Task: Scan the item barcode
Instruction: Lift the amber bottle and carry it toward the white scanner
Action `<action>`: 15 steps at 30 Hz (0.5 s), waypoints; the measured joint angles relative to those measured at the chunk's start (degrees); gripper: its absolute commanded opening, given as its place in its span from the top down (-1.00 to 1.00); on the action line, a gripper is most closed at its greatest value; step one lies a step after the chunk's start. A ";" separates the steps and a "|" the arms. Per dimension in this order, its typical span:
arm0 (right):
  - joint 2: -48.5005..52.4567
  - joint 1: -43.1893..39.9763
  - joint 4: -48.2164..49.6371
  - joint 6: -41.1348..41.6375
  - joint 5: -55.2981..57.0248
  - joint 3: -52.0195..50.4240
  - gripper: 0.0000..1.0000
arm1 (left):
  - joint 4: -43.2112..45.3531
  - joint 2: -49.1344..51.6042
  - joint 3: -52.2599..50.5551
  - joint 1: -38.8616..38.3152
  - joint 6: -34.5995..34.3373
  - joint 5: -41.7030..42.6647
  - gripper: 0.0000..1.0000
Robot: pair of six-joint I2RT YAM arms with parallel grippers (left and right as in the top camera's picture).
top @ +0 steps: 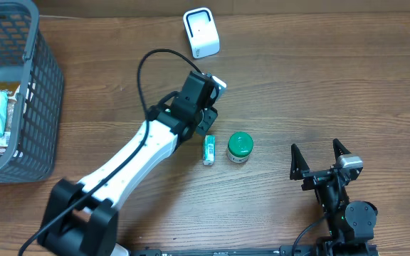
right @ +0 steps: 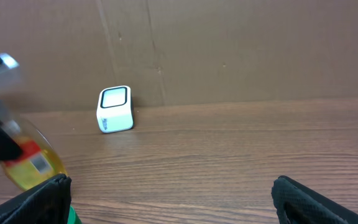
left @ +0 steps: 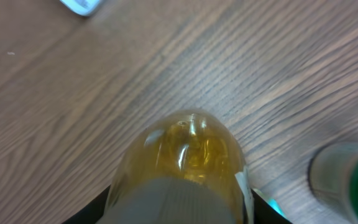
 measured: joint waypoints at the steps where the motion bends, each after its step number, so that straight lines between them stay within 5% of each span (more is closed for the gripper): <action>1: 0.00 0.00 0.00 0.00 0.00 0.00 -1.00 | 0.85 1.38 -0.02 -0.02 0.48 0.04 0.10; 10: 0.00 0.00 0.02 0.04 0.00 0.00 -1.00 | 4.74 4.26 -0.22 0.00 3.48 1.64 -0.08; 15: 0.00 0.00 0.00 0.00 0.02 0.00 -1.00 | 5.09 4.26 -0.22 -0.02 3.74 4.31 -0.43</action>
